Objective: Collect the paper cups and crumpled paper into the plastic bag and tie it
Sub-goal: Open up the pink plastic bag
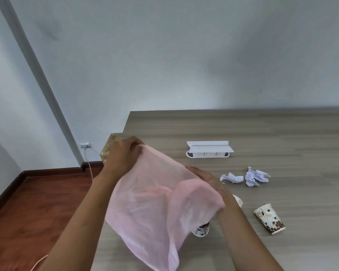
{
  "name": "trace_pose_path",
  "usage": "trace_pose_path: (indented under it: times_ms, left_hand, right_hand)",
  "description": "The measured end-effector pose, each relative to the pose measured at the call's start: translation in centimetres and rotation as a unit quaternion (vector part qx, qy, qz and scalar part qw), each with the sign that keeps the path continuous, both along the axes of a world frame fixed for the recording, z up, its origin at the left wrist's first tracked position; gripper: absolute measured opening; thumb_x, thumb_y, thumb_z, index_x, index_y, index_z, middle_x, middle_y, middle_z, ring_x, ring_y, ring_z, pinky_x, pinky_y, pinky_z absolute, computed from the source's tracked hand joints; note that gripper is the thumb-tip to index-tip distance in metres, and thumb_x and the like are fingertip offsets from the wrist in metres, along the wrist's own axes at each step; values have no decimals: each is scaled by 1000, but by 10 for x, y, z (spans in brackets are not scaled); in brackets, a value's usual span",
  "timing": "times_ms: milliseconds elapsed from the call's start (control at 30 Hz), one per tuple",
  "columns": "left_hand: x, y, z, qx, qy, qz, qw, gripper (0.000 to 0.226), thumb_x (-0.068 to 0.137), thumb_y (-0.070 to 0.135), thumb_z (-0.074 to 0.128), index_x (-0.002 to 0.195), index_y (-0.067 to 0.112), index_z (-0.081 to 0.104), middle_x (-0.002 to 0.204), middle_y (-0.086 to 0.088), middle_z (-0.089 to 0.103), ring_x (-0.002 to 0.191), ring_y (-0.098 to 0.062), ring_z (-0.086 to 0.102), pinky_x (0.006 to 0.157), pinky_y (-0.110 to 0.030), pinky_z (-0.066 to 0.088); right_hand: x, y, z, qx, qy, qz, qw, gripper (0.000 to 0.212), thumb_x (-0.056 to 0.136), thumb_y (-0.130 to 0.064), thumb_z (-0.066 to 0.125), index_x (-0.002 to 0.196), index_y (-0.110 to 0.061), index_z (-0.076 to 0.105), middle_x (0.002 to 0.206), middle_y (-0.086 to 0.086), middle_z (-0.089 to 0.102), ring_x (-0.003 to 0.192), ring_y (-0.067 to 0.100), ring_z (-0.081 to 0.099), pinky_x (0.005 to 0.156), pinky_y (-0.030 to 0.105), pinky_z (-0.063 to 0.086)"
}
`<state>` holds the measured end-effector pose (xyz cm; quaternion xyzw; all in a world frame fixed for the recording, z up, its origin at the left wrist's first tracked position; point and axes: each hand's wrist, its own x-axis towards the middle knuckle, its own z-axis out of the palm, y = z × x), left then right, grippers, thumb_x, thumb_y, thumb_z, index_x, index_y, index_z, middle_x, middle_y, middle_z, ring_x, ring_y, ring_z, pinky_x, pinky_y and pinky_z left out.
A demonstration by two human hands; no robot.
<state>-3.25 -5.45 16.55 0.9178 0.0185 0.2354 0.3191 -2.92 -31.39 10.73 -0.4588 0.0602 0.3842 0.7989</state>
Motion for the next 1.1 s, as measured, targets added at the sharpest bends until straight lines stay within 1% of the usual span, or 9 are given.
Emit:
trace_pose_path:
  times_ms: [133,300,500,567,667,733,800,900,1100]
  left_hand:
    - [1,17,11,-20,-15,62,998,20,91,4,56,98,10,74,88,-2,69,87,-20,58,80,-25,40]
    - [0,23,11,-59,-26,88,994,21,92,4,53,100,9,72,87,0,66,83,-19,57,77,-25,39]
    - [-3,36,13,-111,-46,128,984,22,92,7,52,100,11,72,95,-4,71,85,-21,59,87,-35,50]
    - [-5,42,14,-127,-39,139,981,21,92,10,52,99,14,72,94,-2,71,85,-21,60,88,-36,50]
    - [-7,47,16,-149,-29,148,977,20,92,13,53,98,18,72,94,0,71,86,-21,61,80,-30,47]
    - [-9,49,16,-157,-20,150,976,21,92,13,53,99,17,72,94,0,70,86,-20,61,77,-27,43]
    - [-11,51,17,-161,-17,154,975,21,93,12,52,101,15,71,95,0,69,86,-20,60,78,-27,42]
    - [-15,54,19,-172,-11,165,971,22,94,10,50,102,14,70,97,2,65,90,-18,57,79,-26,40]
    - [-19,59,21,-191,0,180,965,21,93,9,50,100,14,69,97,2,63,95,-16,54,84,-27,40]
  right_hand:
    - [7,-7,-6,31,-2,-17,999,20,73,-21,81,85,-5,77,82,10,75,74,22,73,65,33,61]
    - [11,-3,1,148,-15,33,988,52,55,-4,92,102,6,72,101,18,72,93,28,71,82,38,58]
    - [18,-2,-4,143,6,1,990,63,38,6,93,97,6,72,93,19,72,82,28,72,70,37,60]
    - [21,-2,-5,118,36,-3,992,64,35,3,94,96,6,71,92,17,71,84,28,71,78,38,59]
    - [17,0,3,67,62,9,996,63,61,-12,90,119,-3,64,114,12,66,109,27,61,101,41,44]
    - [13,0,8,66,59,22,996,40,84,-30,73,115,-5,68,110,11,69,103,26,66,96,40,51]
    - [11,-2,11,89,30,29,995,36,84,-28,72,109,-3,71,103,13,72,95,27,70,84,40,56]
    - [13,-6,11,145,-12,2,989,39,80,-18,76,113,-1,66,107,16,71,101,27,69,91,41,54]
    - [20,-12,9,84,0,-75,994,29,92,-27,58,98,-5,76,93,10,72,87,22,70,87,32,54]
